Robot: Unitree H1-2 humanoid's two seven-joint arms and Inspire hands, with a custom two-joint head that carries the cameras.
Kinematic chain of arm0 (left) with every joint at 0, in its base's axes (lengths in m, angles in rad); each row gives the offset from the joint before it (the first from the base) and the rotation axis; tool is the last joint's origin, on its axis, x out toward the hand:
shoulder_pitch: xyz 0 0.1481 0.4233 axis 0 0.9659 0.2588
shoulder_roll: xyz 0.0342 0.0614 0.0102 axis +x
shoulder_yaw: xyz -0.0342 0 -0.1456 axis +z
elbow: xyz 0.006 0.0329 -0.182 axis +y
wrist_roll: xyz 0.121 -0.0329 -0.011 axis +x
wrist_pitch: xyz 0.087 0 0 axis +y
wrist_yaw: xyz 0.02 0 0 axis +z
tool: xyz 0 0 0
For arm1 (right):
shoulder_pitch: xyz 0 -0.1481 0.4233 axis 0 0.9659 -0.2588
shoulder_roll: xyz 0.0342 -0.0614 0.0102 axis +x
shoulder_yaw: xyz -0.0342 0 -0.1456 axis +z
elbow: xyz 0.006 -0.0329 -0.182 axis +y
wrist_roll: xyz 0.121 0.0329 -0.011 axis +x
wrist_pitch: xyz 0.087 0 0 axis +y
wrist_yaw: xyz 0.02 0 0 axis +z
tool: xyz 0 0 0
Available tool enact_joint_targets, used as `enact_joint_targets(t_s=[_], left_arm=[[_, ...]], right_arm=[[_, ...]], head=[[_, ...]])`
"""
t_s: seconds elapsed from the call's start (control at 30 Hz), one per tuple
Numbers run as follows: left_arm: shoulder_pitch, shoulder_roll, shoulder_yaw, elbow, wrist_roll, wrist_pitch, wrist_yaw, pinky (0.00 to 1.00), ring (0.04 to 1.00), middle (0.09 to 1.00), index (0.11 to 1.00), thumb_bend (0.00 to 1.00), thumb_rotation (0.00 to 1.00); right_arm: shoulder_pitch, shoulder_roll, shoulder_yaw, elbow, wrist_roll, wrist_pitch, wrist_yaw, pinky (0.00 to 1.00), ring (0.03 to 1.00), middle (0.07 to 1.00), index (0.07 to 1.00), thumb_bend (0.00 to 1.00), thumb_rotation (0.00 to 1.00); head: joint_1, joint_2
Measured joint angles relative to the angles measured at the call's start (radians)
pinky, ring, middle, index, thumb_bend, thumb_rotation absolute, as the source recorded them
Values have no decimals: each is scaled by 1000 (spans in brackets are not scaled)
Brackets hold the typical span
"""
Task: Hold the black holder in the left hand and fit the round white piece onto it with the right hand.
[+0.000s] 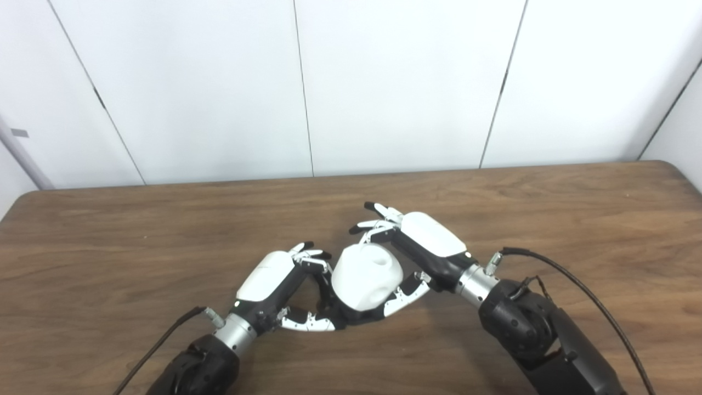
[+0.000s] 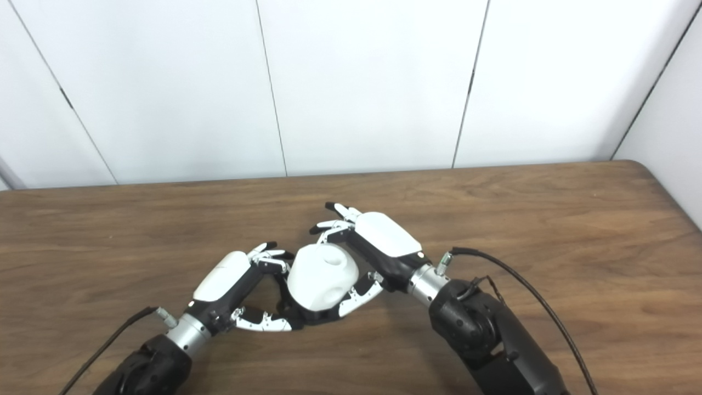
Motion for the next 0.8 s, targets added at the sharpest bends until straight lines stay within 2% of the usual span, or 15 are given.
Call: enact_joint_targets(t_s=[0.23, 0.4, 0.53, 0.8], left_arm=[[1, -11, -1, -3, 1, 8, -2, 967, 846, 655, 481, 523, 51], [2, -25, -3, -3, 2, 12, -2, 974, 848, 656, 482, 522, 51], [1, -37, -5, 5, 2, 12, -1, 989, 852, 657, 482, 522, 52], [-1, -56, -14, 11, 13, 12, 5, 976, 847, 653, 482, 523, 52]], right_arm=[[0, -16, 5, 1, -35, -66, -31, 1000, 987, 804, 482, 520, 142], [-2, -30, 8, -11, -65, -94, -24, 1000, 980, 796, 482, 520, 142], [-6, -53, 9, -35, -90, -112, -2, 1000, 977, 796, 482, 521, 139], [-32, -78, 10, -91, -134, -112, 100, 1000, 960, 776, 481, 522, 138]], head=[[-2, 5], [-6, 3], [-6, 0], [-15, 3]])
